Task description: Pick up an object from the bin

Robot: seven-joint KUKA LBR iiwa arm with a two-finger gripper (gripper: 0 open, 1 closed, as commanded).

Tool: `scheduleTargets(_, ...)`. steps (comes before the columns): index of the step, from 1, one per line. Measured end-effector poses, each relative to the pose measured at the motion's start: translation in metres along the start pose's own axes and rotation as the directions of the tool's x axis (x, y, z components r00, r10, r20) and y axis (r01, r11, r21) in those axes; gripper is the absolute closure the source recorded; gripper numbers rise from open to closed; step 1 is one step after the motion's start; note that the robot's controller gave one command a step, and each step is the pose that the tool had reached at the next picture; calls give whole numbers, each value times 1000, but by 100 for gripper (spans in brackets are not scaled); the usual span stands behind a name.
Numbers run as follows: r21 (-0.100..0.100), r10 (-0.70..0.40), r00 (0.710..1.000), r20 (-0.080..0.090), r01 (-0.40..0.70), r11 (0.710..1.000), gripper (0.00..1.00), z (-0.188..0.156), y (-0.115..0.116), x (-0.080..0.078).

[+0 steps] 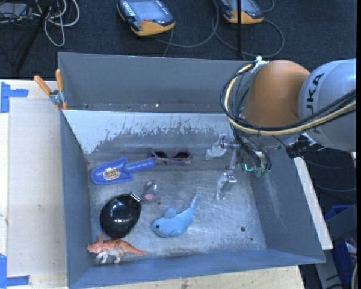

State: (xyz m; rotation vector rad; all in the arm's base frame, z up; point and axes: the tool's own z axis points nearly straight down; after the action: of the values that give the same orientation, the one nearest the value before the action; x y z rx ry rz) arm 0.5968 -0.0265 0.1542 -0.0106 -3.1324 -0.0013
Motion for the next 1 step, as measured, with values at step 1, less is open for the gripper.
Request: scheduleTargets(1, 0, -2, 1000, 8, 2, 1000, 100, -4, 0, -2)
